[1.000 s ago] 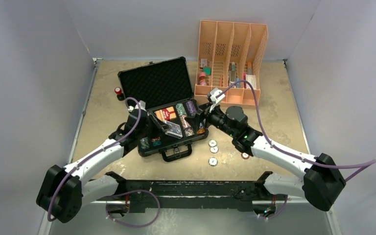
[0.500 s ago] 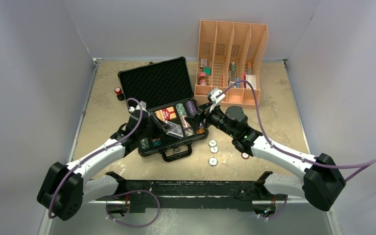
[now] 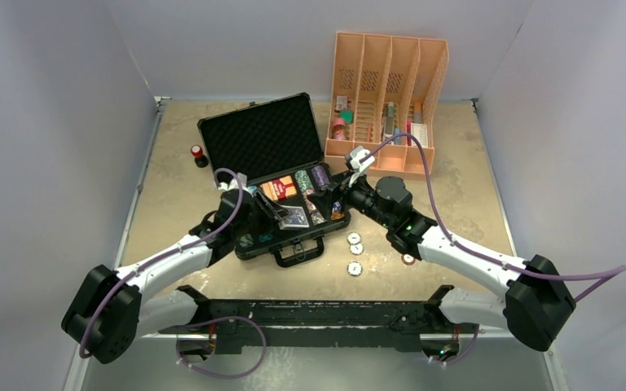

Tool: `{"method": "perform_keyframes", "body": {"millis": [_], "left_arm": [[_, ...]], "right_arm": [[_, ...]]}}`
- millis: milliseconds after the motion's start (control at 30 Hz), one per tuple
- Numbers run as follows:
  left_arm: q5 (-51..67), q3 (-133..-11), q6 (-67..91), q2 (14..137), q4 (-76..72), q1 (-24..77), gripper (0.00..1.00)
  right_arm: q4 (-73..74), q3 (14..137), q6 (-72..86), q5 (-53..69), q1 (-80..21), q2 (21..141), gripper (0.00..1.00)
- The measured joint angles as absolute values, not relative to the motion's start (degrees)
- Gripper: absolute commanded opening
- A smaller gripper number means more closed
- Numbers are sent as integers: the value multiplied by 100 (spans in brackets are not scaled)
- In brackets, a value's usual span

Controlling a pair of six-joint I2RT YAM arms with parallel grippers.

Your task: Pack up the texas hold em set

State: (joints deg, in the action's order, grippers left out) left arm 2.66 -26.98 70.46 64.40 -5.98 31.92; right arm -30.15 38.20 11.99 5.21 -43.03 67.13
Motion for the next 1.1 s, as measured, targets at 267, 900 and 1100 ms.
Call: {"method": "perform_keyframes", "body": {"millis": [267,900,1100], "left_arm": [[-357,-3203,6499,6250,919,3277,59],[-478,-3717,6088,6639,1551,3277,38],[-373,-3658,6073,6973,1396,3275,20]], "right_arm": [[-3020,3820,1199,523,-4303,6713,91],[-3033,3789,1201,504,-4303,6713,92],[-3030,3789,1201,502,-4303,6713,91]]}}
